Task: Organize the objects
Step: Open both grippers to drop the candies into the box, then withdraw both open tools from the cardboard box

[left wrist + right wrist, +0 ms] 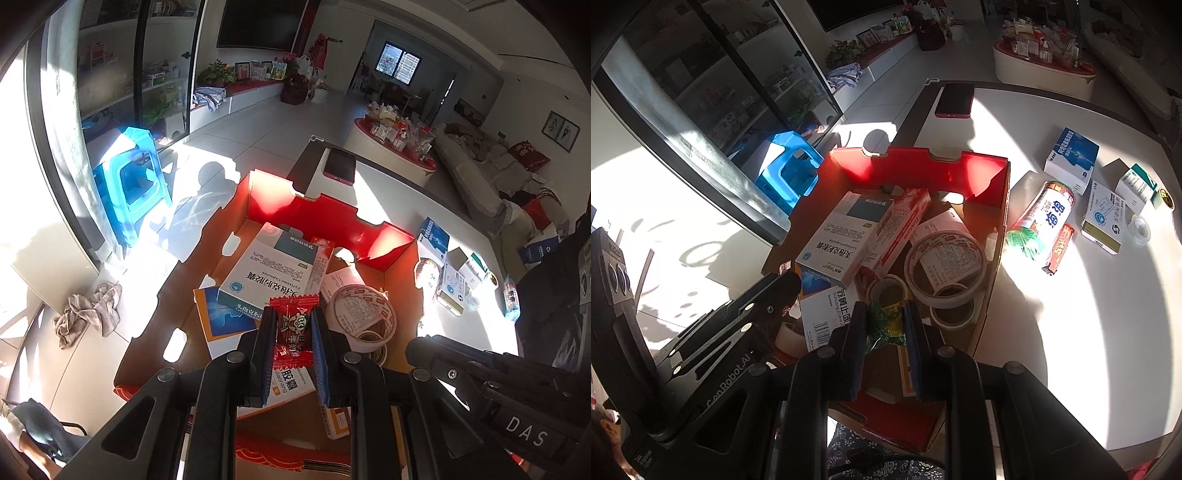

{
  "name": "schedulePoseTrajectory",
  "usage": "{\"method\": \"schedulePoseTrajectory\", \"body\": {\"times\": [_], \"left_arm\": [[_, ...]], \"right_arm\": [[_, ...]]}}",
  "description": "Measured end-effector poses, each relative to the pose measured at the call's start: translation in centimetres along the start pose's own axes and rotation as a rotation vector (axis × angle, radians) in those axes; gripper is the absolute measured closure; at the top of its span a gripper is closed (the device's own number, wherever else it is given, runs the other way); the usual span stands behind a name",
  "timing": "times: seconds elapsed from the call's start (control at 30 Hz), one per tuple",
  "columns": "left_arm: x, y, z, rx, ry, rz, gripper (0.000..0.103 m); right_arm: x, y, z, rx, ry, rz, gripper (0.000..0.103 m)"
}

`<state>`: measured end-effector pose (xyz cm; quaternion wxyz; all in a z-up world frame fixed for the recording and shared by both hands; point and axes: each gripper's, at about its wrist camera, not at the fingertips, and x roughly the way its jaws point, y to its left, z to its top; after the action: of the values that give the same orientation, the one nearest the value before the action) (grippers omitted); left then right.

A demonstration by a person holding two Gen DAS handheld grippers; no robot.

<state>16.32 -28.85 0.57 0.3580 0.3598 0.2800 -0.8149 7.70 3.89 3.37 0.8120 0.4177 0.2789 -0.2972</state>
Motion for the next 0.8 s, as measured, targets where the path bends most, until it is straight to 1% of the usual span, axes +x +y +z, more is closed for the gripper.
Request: {"method": "schedulePoseTrajectory", "body": {"times": [0.03, 0.07, 0.1, 0.13, 0.17, 0.23, 0.3, 0.37, 0.43, 0.53, 0.6, 0.7, 0.8], "left_arm": [[0.2, 0.0, 0.1, -0.002, 0.016, -0.02, 0.065], [0.5, 0.0, 0.2, -0.004, 0.037, -0.041, 0.053], [0.7, 0.1, 0.2, -0.012, 0.049, -0.022, 0.044], [0.9, 0.3, 0.3, -0.024, 0.056, -0.021, 0.04], [0.9, 0.7, 0.3, -0.044, 0.058, -0.037, 0.035], [1.0, 1.3, 0.2, -0.088, 0.063, -0.063, 0.024], [0.9, 1.4, 0.2, -0.105, 0.06, -0.074, 0.023], [0.5, 0.8, 0.1, -0.084, 0.05, -0.072, 0.023], [0.1, -0.1, 0.0, -0.057, 0.048, -0.072, 0.023], [-0.2, -1.7, -0.3, -0.016, 0.054, -0.081, 0.023], [-0.1, -2.9, -0.5, 0.01, 0.068, -0.091, 0.023], [0.3, -5.3, -0.8, 0.047, 0.1, -0.108, 0.023], [1.2, -8.0, -1.1, 0.094, 0.142, -0.109, 0.023]], "right_arm": [[0.2, -0.1, 0.1, -0.001, 0.003, 0.001, 0.082], [0.4, -0.2, 0.1, -0.002, 0.003, 0.005, 0.083], [0.5, -0.4, 0.2, 0.002, 0.002, -0.001, 0.081], [0.5, -0.7, 0.3, 0.009, -0.001, 0.007, 0.079], [0.5, -1.1, 0.3, 0.023, -0.004, 0.025, 0.076], [0.2, -1.8, 0.3, 0.044, -0.017, 0.031, 0.063], [-0.3, -2.4, 0.1, 0.053, -0.033, 0.034, 0.062], [-1.2, -3.4, -0.3, 0.074, -0.056, 0.049, 0.062], [-2.5, -5.2, -0.9, 0.112, -0.091, 0.054, 0.062], [-4.5, -9.9, -2.2, 0.225, -0.132, 0.043, 0.06], [-5.5, -13.6, -3.4, 0.315, -0.148, 0.02, 0.06], [-6.9, -18.2, -5.5, 0.42, -0.167, -0.006, 0.06], [-8.0, -21.8, -7.7, 0.493, -0.184, -0.017, 0.06]]}}
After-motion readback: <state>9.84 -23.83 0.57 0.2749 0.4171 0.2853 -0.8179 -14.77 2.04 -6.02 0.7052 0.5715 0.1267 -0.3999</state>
